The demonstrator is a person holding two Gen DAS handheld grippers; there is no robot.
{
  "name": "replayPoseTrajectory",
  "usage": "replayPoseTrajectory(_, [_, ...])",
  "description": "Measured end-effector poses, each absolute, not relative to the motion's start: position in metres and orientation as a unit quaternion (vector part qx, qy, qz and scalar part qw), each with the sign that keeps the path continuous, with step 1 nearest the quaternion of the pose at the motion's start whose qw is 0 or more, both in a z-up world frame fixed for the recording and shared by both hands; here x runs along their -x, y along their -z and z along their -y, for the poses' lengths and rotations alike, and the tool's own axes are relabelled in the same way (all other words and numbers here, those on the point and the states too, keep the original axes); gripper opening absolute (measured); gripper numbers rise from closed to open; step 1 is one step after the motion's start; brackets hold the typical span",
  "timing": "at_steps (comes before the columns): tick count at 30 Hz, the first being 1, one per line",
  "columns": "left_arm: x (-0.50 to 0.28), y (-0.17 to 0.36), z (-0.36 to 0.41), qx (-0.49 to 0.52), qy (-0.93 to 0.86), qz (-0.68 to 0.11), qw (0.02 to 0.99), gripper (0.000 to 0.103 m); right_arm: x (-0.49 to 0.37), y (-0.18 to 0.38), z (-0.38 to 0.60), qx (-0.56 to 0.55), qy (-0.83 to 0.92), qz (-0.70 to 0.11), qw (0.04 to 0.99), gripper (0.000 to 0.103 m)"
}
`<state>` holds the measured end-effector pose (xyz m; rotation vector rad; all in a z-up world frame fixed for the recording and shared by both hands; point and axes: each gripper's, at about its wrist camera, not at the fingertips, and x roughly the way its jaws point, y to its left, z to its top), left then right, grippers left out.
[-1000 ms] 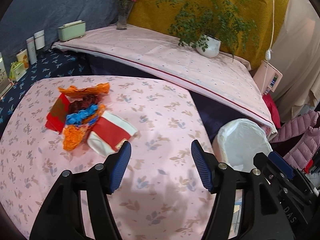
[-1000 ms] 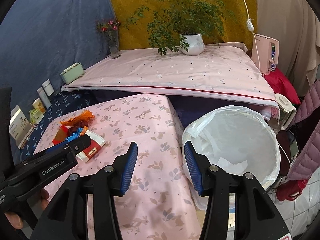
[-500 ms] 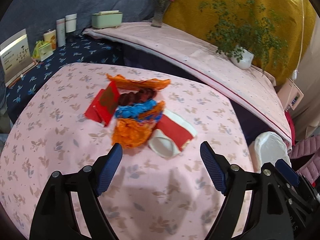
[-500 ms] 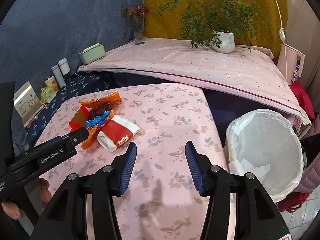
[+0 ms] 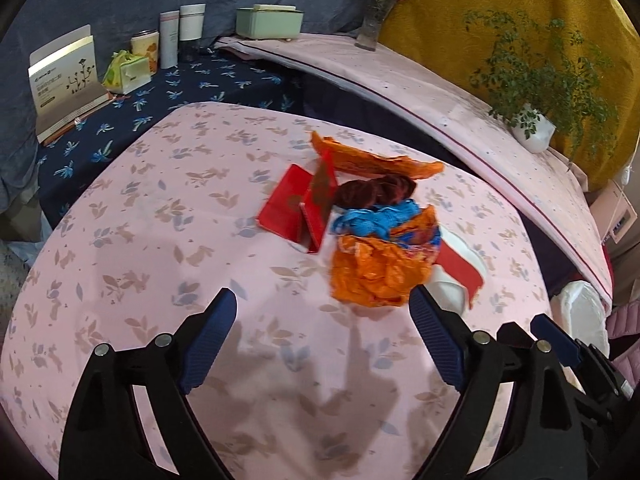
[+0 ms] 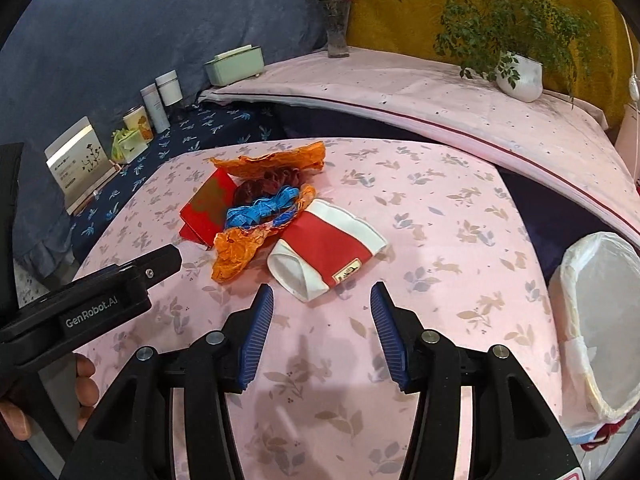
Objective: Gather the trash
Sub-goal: 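Close the right tool on the red-and-white paper cup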
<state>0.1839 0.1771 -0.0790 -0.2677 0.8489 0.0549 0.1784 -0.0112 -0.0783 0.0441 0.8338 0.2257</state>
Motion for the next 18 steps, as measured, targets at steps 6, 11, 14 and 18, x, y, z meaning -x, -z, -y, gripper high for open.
replayPoseTrajectory(6, [-0.192,0.089,-0.191,0.15,-0.02,-0.42,0.895,0.088,-0.2,0.097,-0.006,-0.015,-0.117,-0.414,0.902,0.05])
replayPoseTrajectory(11, [-0.205,0.094,-0.185,0.154,-0.005,-0.425,0.892,0.088,-0.214,0.111,-0.013,-0.008,-0.117,-0.421,0.899,0.05])
replayPoseTrajectory(14, [-0.213,0.096,-0.177,0.155,0.005,-0.428,0.89,0.088,-0.218,0.117,-0.014,-0.002,-0.118,-0.425,0.898,0.046])
replayPoseTrajectory(18, [-0.224,0.1,-0.163,0.15,0.02,-0.431,0.89,0.088,-0.217,0.12,-0.011,0.01,-0.122,-0.424,0.897,0.021])
